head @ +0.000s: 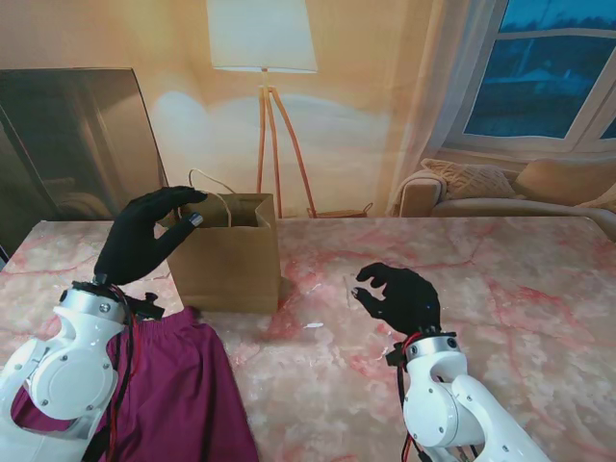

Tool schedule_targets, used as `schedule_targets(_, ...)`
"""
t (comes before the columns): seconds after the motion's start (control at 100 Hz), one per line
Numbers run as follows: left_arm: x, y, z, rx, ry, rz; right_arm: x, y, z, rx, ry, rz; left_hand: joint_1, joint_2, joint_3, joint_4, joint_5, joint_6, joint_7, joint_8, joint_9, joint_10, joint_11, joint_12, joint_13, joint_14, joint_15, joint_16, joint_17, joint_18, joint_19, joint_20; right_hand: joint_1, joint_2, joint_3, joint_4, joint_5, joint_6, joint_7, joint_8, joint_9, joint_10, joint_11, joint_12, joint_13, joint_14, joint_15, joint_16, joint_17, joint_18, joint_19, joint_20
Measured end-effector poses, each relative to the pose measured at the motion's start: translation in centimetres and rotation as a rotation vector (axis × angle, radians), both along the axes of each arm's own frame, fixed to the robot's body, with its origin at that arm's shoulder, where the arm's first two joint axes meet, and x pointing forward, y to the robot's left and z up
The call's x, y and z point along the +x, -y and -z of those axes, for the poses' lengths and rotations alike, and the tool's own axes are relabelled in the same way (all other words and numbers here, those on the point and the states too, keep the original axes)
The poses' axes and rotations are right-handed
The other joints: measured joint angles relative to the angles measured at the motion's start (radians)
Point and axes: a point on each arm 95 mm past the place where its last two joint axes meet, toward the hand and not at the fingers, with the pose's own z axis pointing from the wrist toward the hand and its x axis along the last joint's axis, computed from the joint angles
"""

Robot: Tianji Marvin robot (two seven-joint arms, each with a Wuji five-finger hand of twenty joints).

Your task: Fold the socks and the shorts into the kraft paper bag

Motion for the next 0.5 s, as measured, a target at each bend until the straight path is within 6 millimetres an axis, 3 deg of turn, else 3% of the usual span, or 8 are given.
schedule_targets(0.12, -0.8, 2.0, 1.2, -0.013, -0.002, 0.057, -0.8, 0.0, -0.1, -0.001, 0.01, -0.007, 0.0, -0.001, 0.098, 0.001, 0.0, 0.0, 0.0, -0.002, 0.0, 0.0, 0.0, 0.0, 0.0, 0.0, 0.0, 0.0, 0.0, -0.002, 0.0, -0.002, 0.0, 0.0, 0.0, 0.0, -0.006, 0.0, -0.011, 0.0, -0.01, 0.0, -0.014, -0.013, -0.016, 0.0, -0.018, -0.01, -0.005, -0.001, -0.024, -0.014)
schedule_targets(0.16, -1.0, 2.6, 1.7, -0.012, -0.006, 0.075, -1.1, 0.0, -0.2, -0.002, 0.015, -0.011, 0.0, -0.011, 0.126, 0.025, 0.0, 0.0, -0.001, -0.002, 0.0, 0.0, 0.0, -0.001, 0.0, 0.0, 0.0, 0.0, 0.0, -0.002, 0.0, -0.003, 0.0, 0.0, 0.0, 0.0, -0.01, 0.0, -0.011, 0.0, -0.01, 0.0, -0.023, -0.014, -0.016, 0.0, -0.028, -0.02, -0.012, -0.003, -0.044, -0.02)
schedule_targets(0.2, -1.2, 3.2, 2.2, -0.016, -0.011, 0.093, -1.4, 0.0, -0.3, -0.003, 0.021, -0.016, 0.0, -0.016, 0.132, 0.044, 0.0, 0.0, -0.001, -0.002, 0.0, 0.0, 0.0, -0.004, 0.0, 0.0, 0.0, 0.0, 0.0, -0.002, 0.0, -0.004, 0.0, 0.0, 0.0, 0.0, -0.01, 0.0, -0.011, 0.0, -0.01, 0.0, -0.031, -0.015, -0.016, 0.0, -0.039, -0.027, -0.013, -0.012, -0.054, -0.028)
schedule_targets(0.21, -1.3, 3.3, 2.3, -0.018, -0.013, 0.097, -1.5, 0.0, -0.3, -0.003, 0.022, -0.017, 0.0, -0.016, 0.137, 0.048, 0.0, 0.0, -0.001, -0.002, 0.0, 0.0, 0.0, -0.005, 0.0, 0.0, 0.0, 0.0, 0.0, -0.002, 0.0, -0.004, 0.0, 0.0, 0.0, 0.02, -0.01, 0.0, -0.011, 0.0, -0.018, 0.0, -0.032, -0.016, -0.016, 0.0, -0.041, -0.031, -0.013, -0.012, -0.06, -0.029)
schedule_targets(0.37, -1.8, 5.0, 5.0, -0.06, -0.046, 0.17, -2.7, 0.1, -0.3, -0.003, 0.039, -0.049, 0.0, -0.016, 0.137, 0.056, 0.0, 0.0, -0.001, -0.002, 0.0, 0.0, 0.0, -0.008, 0.0, 0.0, 0.0, 0.0, 0.003, -0.002, 0.0, -0.004, 0.0, 0.011, 0.05, 0.031, -0.011, 0.0, -0.012, 0.0, -0.02, 0.0, -0.052, -0.026, -0.028, -0.012, -0.08, -0.071, -0.014, -0.027, -0.114, -0.067)
schedule_targets(0.38, -1.9, 5.1, 5.1, -0.06, -0.049, 0.171, -2.7, 0.1, -0.3, -0.003, 0.04, -0.051, 0.0, -0.016, 0.137, 0.056, 0.0, 0.0, -0.001, -0.002, 0.0, 0.0, 0.0, -0.008, 0.0, 0.0, 0.0, 0.0, 0.003, -0.002, 0.0, -0.004, 0.0, 0.011, 0.051, 0.053, -0.011, 0.0, -0.012, 0.0, -0.02, 0.0, -0.053, -0.026, -0.028, -0.012, -0.087, -0.073, -0.014, -0.027, -0.116, -0.069)
schedule_targets(0.42, -2.0, 5.3, 5.7, -0.063, -0.062, 0.175, -2.9, 0.1, -0.2, -0.004, 0.041, -0.061, 0.0, -0.016, 0.137, 0.057, 0.0, 0.0, -0.001, -0.002, 0.0, 0.0, 0.0, -0.008, 0.0, 0.0, 0.0, 0.0, 0.003, -0.002, 0.0, -0.007, 0.017, 0.024, 0.079, 0.071, -0.011, 0.0, -0.012, -0.001, -0.02, 0.0, -0.055, -0.026, -0.028, -0.013, -0.09, -0.084, -0.014, -0.037, -0.125, -0.079)
schedule_targets(0.5, -2.2, 5.7, 7.0, -0.073, -0.085, 0.188, -3.4, 0.0, -0.1, -0.005, 0.045, -0.084, 0.0, -0.016, 0.151, 0.064, 0.0, 0.001, -0.001, -0.002, 0.0, 0.001, 0.0, -0.009, 0.0, 0.0, 0.0, 0.0, 0.003, -0.002, 0.0, -0.011, 0.045, 0.023, 0.116, 0.071, -0.012, 0.0, -0.012, -0.001, -0.031, 0.0, -0.061, -0.027, -0.046, -0.024, -0.104, -0.106, -0.014, -0.042, -0.142, -0.101)
